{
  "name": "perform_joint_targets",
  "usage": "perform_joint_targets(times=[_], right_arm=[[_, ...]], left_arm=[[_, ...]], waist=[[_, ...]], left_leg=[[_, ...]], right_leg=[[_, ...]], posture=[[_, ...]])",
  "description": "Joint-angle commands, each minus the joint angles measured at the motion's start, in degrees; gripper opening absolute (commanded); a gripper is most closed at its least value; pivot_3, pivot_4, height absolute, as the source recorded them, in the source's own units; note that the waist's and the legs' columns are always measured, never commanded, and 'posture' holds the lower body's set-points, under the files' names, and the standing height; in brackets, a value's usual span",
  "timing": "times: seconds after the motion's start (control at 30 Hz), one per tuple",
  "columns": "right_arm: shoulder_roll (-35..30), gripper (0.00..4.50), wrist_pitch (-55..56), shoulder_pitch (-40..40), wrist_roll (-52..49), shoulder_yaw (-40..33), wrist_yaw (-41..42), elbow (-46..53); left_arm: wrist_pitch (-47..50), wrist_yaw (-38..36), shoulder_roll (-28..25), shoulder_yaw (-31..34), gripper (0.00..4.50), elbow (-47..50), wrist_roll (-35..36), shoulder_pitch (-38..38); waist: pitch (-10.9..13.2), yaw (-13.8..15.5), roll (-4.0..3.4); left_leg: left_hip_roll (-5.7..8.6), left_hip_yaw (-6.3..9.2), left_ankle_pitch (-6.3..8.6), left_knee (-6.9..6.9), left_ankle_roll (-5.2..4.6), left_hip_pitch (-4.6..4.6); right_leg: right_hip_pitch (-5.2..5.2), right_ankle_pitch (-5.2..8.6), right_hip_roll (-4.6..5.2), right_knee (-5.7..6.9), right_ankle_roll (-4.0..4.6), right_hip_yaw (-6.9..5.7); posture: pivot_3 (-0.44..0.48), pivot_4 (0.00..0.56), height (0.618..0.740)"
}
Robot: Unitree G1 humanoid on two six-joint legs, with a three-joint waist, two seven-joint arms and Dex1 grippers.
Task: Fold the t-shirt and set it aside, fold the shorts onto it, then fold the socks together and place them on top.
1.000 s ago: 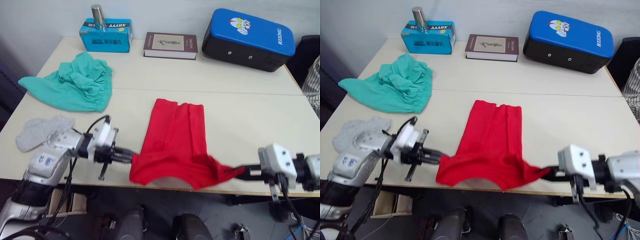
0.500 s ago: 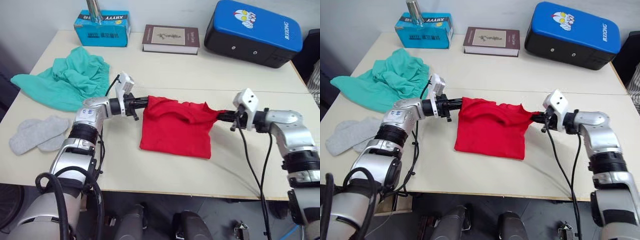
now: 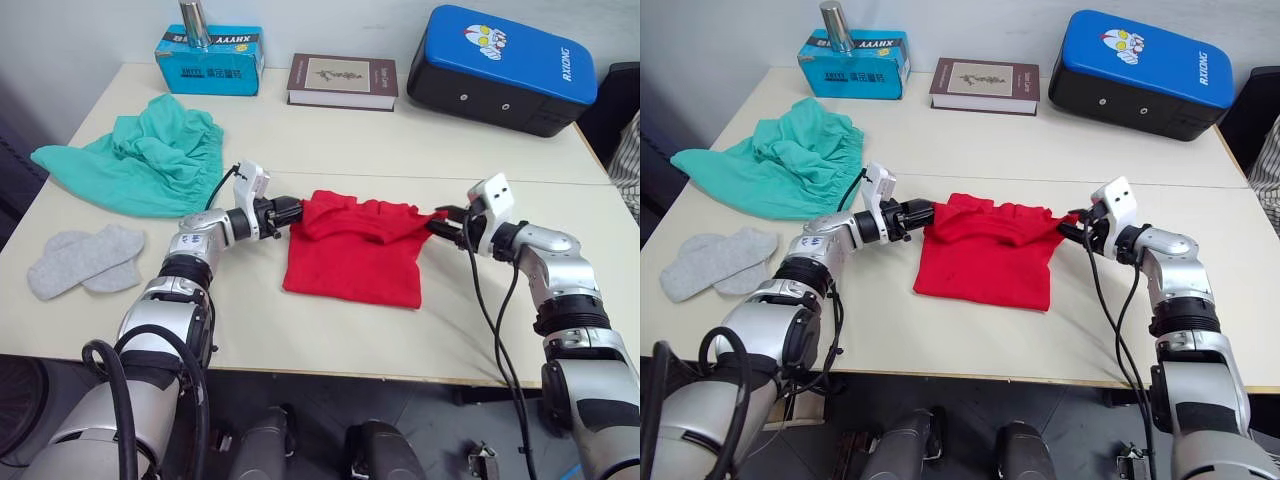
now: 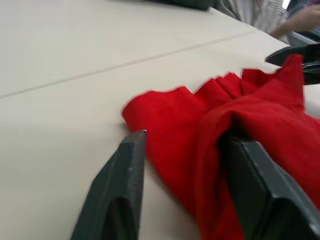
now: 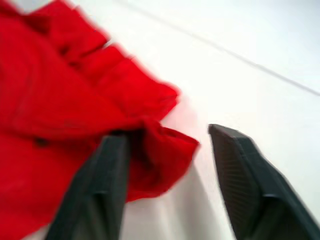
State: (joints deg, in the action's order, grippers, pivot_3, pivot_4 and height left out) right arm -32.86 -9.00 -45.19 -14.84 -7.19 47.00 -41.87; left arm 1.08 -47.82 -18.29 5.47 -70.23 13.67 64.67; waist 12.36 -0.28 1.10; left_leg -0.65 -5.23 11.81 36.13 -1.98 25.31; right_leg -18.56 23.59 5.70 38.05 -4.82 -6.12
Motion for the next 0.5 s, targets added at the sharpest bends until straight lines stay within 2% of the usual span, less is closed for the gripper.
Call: perform_joint_targets(times=[0.03, 0.1, 0.13, 0.3, 0.37, 0.5], right_arm=[[0.4, 3.82, -0.1, 1.6, -2.8, -6.7, -8.3, 3.6], [0.3, 4.5, -0.1, 3.7, -3.7, -7.9, -8.4, 6.9], [-0.1, 4.5, -0.1, 5.3, -4.5, -8.2, -6.8, 9.4], [-3.1, 4.5, -1.9, 12.7, -7.9, -8.9, -0.6, 22.3], [-4.5, 4.5, -2.2, 17.3, -9.1, -7.3, 3.4, 30.1], [-7.5, 4.5, -1.1, 27.3, -9.4, -2.2, 11.3, 45.7]], left_arm=[[-4.5, 6.6, -0.5, 3.5, 3.51, 1.1, 0.3, -0.1], [-6.1, 7.2, -1.2, 4.5, 4.2, 2.0, 0.0, -0.9], [-7.1, 6.6, -2.0, 4.5, 4.47, 2.7, -0.3, -1.6], [-10.9, 2.1, -6.7, 2.4, 4.47, 8.1, -3.2, -6.1], [-11.2, -3.5, -8.2, 2.1, 4.47, 13.8, -2.0, -9.5], [-10.0, -17.9, -11.3, 0.3, 4.47, 31.7, 2.6, -20.2]], waist=[[0.0, 0.0, 0.0], [0.0, 0.0, 0.0], [0.0, 0.0, 0.0], [0.0, -0.5, -0.01], [0.0, -0.5, -0.01], [0.0, -0.4, -0.02]], left_leg=[[0.0, 0.0, 0.0, -0.03, 0.0, 0.0], [0.01, 0.02, 0.0, -0.11, 0.01, 0.0], [0.01, 0.02, 0.01, -0.14, 0.01, 0.0], [0.01, -0.02, 0.0, -0.34, 0.08, -0.05], [0.01, -0.02, 0.0, -0.36, 0.09, -0.07], [-0.01, -0.03, 0.01, -0.35, 0.11, -0.15]], right_leg=[[-0.02, -0.01, 0.01, 0.01, -0.02, 0.0], [-0.06, -0.08, 0.01, 0.07, -0.07, -0.03], [-0.07, -0.08, 0.01, 0.07, -0.08, -0.04], [-0.14, -0.08, -0.06, 0.31, -0.08, 0.0], [-0.15, -0.08, -0.06, 0.35, -0.08, 0.01], [-0.12, -0.08, -0.04, 0.15, -0.07, 0.05]], posture=[[0.0, 0.15, 0.74], [0.0, 0.15, 0.74], [0.0, 0.15, 0.74], [0.0, 0.15, 0.74], [0.0, 0.15, 0.74], [0.0, 0.15, 0.74]])
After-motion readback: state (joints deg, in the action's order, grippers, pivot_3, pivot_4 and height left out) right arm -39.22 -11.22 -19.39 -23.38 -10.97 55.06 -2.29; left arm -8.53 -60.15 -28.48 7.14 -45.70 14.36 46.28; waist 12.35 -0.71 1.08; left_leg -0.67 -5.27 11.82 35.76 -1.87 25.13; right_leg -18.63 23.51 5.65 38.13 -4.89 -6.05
